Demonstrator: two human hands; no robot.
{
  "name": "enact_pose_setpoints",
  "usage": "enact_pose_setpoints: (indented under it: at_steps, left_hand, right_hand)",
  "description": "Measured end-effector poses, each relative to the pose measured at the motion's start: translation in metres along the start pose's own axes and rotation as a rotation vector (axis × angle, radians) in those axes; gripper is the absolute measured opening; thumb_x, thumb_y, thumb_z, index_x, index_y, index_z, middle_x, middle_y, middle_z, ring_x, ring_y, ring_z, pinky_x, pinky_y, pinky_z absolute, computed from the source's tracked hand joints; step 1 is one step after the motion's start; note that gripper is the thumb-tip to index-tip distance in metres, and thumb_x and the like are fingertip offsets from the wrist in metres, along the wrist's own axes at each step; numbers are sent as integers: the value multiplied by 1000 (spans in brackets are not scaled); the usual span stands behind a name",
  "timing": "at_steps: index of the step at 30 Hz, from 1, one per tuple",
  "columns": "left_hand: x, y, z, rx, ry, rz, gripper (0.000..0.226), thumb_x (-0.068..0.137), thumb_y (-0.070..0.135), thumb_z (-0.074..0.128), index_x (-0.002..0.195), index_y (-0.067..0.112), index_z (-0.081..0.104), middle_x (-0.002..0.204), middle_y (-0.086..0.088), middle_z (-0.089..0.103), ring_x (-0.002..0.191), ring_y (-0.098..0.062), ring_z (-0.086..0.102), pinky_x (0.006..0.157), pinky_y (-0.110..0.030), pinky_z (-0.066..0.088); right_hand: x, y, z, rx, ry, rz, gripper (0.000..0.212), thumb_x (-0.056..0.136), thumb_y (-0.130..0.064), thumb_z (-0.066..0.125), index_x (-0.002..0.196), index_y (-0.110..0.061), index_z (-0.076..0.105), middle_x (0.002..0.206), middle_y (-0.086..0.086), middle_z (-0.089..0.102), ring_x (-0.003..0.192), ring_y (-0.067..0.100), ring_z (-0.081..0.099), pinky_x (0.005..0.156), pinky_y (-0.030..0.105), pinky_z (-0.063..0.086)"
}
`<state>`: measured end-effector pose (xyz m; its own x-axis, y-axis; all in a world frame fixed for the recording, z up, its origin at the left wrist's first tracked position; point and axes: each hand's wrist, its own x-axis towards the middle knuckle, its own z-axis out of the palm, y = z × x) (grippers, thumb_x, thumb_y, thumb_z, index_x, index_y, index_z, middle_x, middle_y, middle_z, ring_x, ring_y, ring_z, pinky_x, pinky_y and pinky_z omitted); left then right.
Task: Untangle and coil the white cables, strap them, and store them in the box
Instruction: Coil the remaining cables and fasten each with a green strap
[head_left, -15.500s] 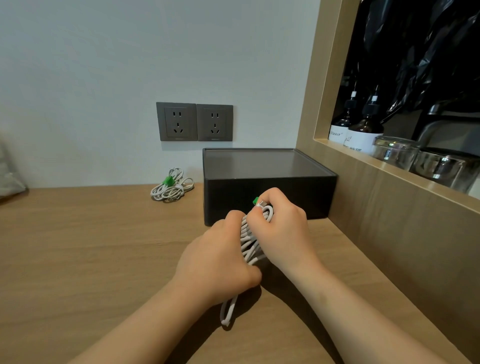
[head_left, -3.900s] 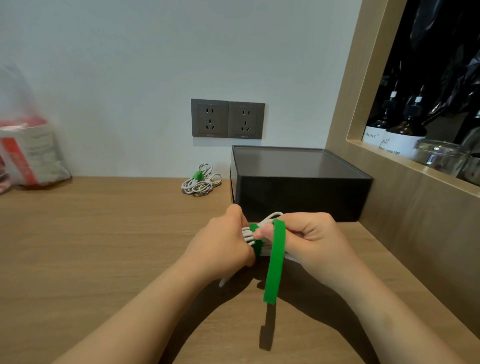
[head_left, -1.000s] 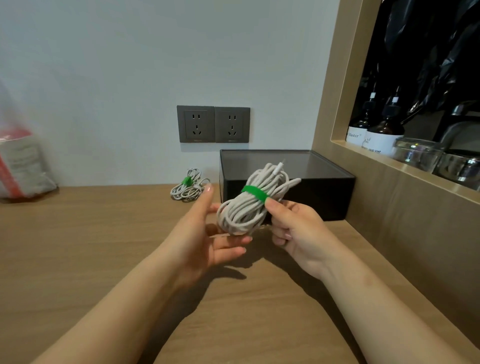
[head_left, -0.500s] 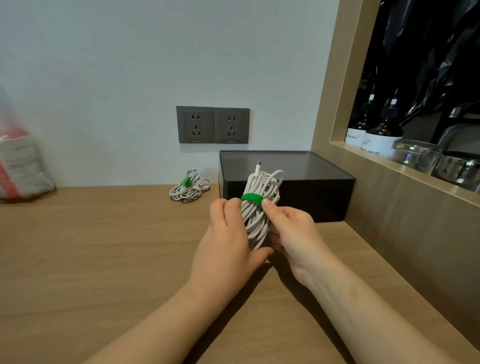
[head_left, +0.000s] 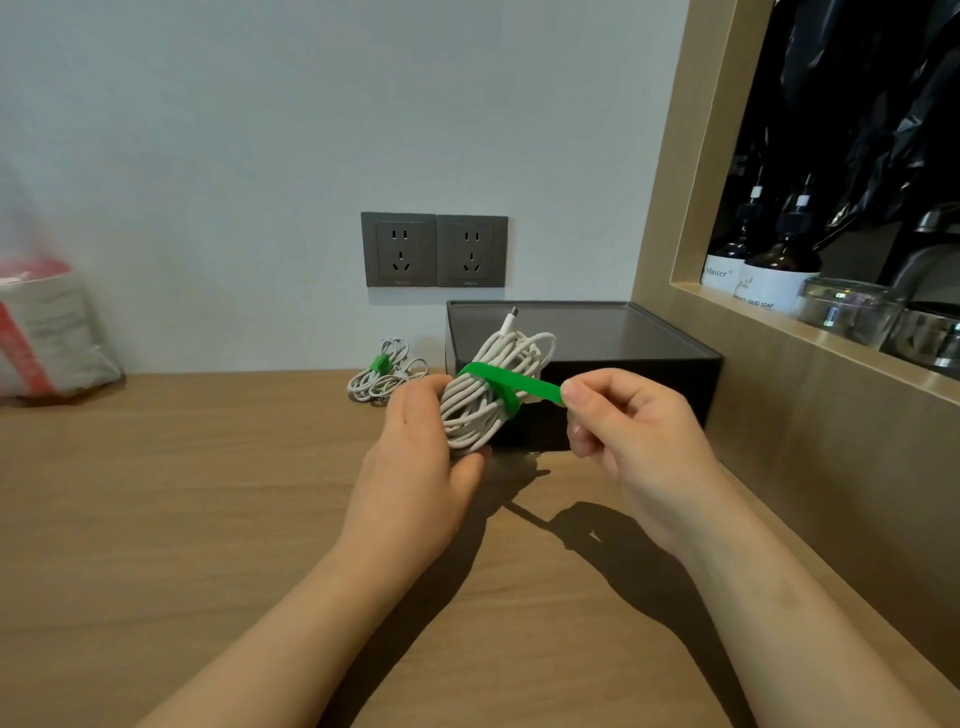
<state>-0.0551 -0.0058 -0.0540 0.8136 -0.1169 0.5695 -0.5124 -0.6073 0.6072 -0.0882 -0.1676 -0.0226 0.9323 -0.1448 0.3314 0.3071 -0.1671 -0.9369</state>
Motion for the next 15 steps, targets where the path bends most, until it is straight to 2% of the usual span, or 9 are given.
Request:
enact_pose_setpoints:
  at_steps: [3,5,8,10,13,15]
  left_hand:
    - [2,1,0,-109,25,-35,50,83,21,69,122,25,39,115,9,45,96,-1,45,72,-9,38]
    - [3,1,-2,-225,12,-96,49,81,19,71,114,29,37,113,10,48,99,-1,48,71,-6,40]
    - [1,4,-2,-420,-37,-210,45,80,15,72,110,28,42,110,10,55,100,-8,56,74,-16,48]
    - [0,7,-1,-592,-62,-308,39,80,10,72,105,28,48,106,5,60,96,-16,62,71,-24,53]
    - [0,12,2,-855,-111,-471,44,79,3,69,117,15,51,106,-8,65,92,-24,66,76,-36,57]
    - [0,12,4,-980,-141,-537,47,79,1,67,122,8,51,111,-14,65,91,-25,66,72,-37,58]
  right_hand:
    - [-2,1,4,49,-55,31,14,91,-15,53,87,-18,67,58,-9,59,59,4,55,63,20,49]
    - [0,5,7,47,-38,86,13,91,-15,54,90,-16,67,59,-7,61,60,5,56,62,20,48]
    - [3,10,8,49,-8,133,13,91,-16,55,94,-15,67,59,-8,62,58,4,56,61,19,48]
    - [5,12,9,45,4,138,12,91,-17,55,94,-16,67,59,-8,62,58,4,56,61,20,48]
    - [6,14,11,56,25,149,12,91,-17,55,90,-16,68,59,-7,62,59,5,55,61,22,47]
    - [6,15,14,87,35,182,13,91,-17,55,89,-17,68,59,-7,62,59,7,55,62,23,47]
